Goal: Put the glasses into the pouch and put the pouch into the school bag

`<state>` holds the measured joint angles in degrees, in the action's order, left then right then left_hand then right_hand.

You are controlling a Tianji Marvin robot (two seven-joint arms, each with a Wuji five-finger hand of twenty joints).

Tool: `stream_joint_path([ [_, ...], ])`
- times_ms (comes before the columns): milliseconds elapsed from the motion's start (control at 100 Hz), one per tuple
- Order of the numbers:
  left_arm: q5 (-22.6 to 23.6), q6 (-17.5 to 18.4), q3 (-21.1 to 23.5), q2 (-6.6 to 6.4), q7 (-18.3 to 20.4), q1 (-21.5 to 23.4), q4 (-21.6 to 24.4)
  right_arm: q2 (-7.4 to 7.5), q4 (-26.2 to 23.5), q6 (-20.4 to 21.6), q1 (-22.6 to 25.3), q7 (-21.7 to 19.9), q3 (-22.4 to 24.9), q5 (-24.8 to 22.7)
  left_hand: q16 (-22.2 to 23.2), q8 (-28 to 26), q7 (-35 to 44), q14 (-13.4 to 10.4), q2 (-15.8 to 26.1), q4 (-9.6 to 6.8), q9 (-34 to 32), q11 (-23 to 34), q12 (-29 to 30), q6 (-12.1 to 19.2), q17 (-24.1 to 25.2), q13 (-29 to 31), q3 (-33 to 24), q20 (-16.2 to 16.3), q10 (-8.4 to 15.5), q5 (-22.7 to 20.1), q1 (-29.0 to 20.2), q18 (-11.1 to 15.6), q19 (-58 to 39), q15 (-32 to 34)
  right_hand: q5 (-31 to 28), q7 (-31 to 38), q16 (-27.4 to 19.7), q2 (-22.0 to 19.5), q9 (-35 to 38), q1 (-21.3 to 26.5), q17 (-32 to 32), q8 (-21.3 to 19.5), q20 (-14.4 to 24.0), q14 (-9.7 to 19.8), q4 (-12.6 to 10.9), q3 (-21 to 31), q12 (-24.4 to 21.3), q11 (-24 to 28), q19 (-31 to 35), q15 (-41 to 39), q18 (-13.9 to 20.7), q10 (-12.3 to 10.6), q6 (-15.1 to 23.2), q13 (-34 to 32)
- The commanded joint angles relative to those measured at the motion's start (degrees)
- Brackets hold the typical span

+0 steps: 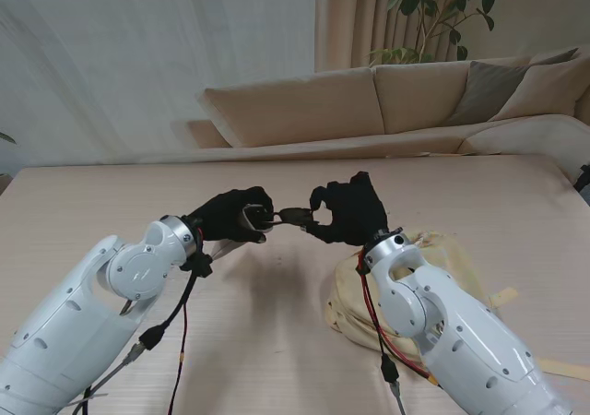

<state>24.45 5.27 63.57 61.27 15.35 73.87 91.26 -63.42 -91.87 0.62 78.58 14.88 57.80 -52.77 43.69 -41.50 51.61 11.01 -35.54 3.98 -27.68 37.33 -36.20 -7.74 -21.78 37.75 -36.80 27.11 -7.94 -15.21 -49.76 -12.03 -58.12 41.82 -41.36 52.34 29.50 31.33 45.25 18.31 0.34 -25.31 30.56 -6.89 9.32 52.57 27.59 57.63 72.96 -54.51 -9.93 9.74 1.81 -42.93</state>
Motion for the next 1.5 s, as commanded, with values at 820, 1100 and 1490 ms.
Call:
stream_joint_path([
  [820, -1.8, 1.0, -1.5, 0.38, 1.3, -1.7, -1.0, -0.27, -1.9, 4.9, -8.4, -2.0, -5.9, -5.0, -0.1, -2.2, 4.4, -0.1, 6.3, -1.88, -1.2, -0.3, -0.6, 0.9, 0.3, 1.9, -1.4, 1.2, -0.5, -3.7, -3.8, -0.8, -2.9, 2.5, -13.7, 13.2, 2.8, 12.5, 15.6, 9.1, 5.3, -3.0, 0.2, 1.7, 9.3, 20.7, 9.9, 5.4, 5.3, -11.8, -3.7, -0.8, 11.1, -11.2],
  [1100, -1.9, 0.4, -0.8, 0.5, 0.7, -1.1, -0.2, 0.1, -0.9, 5.5, -10.7, -3.7, -8.8, -6.6, -0.1, -2.2, 4.3, 0.0, 6.3, -1.95, -0.9, -0.4, -0.5, 0.8, 0.4, 1.7, -1.6, 1.2, -0.6, -3.6, -3.7, -0.8, -2.8, 2.5, -14.5, 12.4, 2.9, 12.6, 15.7, 9.4, 5.5, -3.7, 0.3, 2.1, 9.3, 20.7, 9.9, 5.3, 5.3, -11.8, -3.5, -1.2, 12.2, -11.3],
  [1490, -2.8, 0.0, -0.3, 0.68, 0.2, -0.3, 0.8, 0.11, 0.1, 3.9, -12.0, -3.3, -12.3, -8.2, -0.1, -2.2, 4.2, 0.0, 6.3, -1.96, -1.0, -0.4, -0.5, 0.8, 0.4, 1.7, -1.6, 1.2, -0.7, -3.6, -3.5, -0.8, -2.8, 2.4, -15.5, 11.4, 2.9, 12.5, 15.7, 9.7, 5.1, -3.8, 0.3, 2.2, 9.2, 20.0, 9.5, 4.6, 5.5, -11.7, -3.3, -1.6, 13.3, -10.7],
])
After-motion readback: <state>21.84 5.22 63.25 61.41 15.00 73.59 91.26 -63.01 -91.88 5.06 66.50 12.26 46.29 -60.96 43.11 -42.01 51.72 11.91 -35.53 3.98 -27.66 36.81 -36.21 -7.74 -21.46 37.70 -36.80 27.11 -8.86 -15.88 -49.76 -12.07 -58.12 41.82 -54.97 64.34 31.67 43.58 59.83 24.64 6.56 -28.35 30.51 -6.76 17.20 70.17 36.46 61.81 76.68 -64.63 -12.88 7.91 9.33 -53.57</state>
